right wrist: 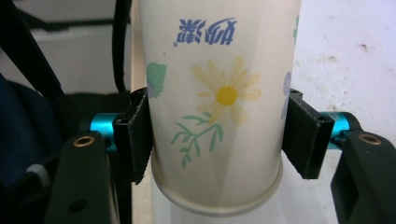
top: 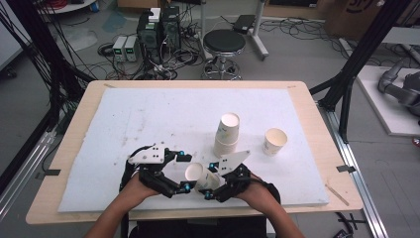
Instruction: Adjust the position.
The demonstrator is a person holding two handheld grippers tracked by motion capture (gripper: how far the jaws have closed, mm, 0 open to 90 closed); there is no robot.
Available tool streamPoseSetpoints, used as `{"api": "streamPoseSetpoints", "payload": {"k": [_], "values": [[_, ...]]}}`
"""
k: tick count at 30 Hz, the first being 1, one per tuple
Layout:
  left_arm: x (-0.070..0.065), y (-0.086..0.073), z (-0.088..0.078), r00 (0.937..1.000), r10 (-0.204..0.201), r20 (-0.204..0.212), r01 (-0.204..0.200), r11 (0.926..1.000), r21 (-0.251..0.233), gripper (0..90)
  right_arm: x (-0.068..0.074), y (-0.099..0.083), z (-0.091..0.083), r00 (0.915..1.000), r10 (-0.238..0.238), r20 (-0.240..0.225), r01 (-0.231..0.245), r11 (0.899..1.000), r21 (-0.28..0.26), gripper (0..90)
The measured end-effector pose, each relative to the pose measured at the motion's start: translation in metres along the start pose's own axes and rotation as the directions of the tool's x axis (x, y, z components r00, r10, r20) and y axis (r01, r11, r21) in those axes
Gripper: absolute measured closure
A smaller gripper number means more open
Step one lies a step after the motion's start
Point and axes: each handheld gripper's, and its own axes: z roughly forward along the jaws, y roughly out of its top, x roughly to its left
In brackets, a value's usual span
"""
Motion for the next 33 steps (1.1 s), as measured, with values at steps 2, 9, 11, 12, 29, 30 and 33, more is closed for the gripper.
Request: {"api": "streamPoseSetpoints", "payload": {"k": [2, 9, 11, 12, 29, 30, 33], "values": [[0.001, 0.001, -0.003, 1.0000, 0.006, -0.001, -0.005, 0.9997, 0.025, 16.4, -0.001, 0.003, 0.001, 0.9999, -0.010, -0.005, 0.010, 1.000, 0.024, 34.4], [0.002, 0.005, -0.007, 0.9998, 0.018, -0.004, -0.018, 0.9958, 0.089, 16.5, -0.002, 0.019, 0.008, 0.9973, -0.071, -0.018, 0.073, 0.990, 0.118, 34.0], [0.002, 0.006, -0.007, 0.9997, 0.024, 0.001, -0.024, 0.9939, 0.108, 16.6, -0.001, 0.024, 0.009, 0.9956, -0.091, -0.020, 0.093, 0.984, 0.152, 34.0], [0.002, 0.006, -0.006, 0.9997, 0.023, -0.002, -0.023, 0.9935, 0.111, 16.7, -0.002, 0.027, 0.010, 0.9943, -0.104, -0.022, 0.106, 0.980, 0.165, 34.0], [0.004, 0.003, 0.001, 0.9998, 0.018, 0.004, -0.018, 0.9788, 0.204, 19.9, 0.000, 0.051, 0.017, 0.9815, -0.189, -0.030, 0.188, 0.922, 0.337, 33.6], [0.004, 0.003, 0.001, 0.9998, 0.017, 0.006, -0.018, 0.9777, 0.209, 20.5, 0.000, 0.051, 0.017, 0.9818, -0.188, -0.028, 0.186, 0.918, 0.351, 33.6], [0.004, 0.003, 0.003, 0.9999, 0.012, 0.011, -0.014, 0.9745, 0.224, 22.0, 0.002, 0.053, 0.018, 0.9801, -0.196, -0.032, 0.194, 0.908, 0.372, 33.6]]}}
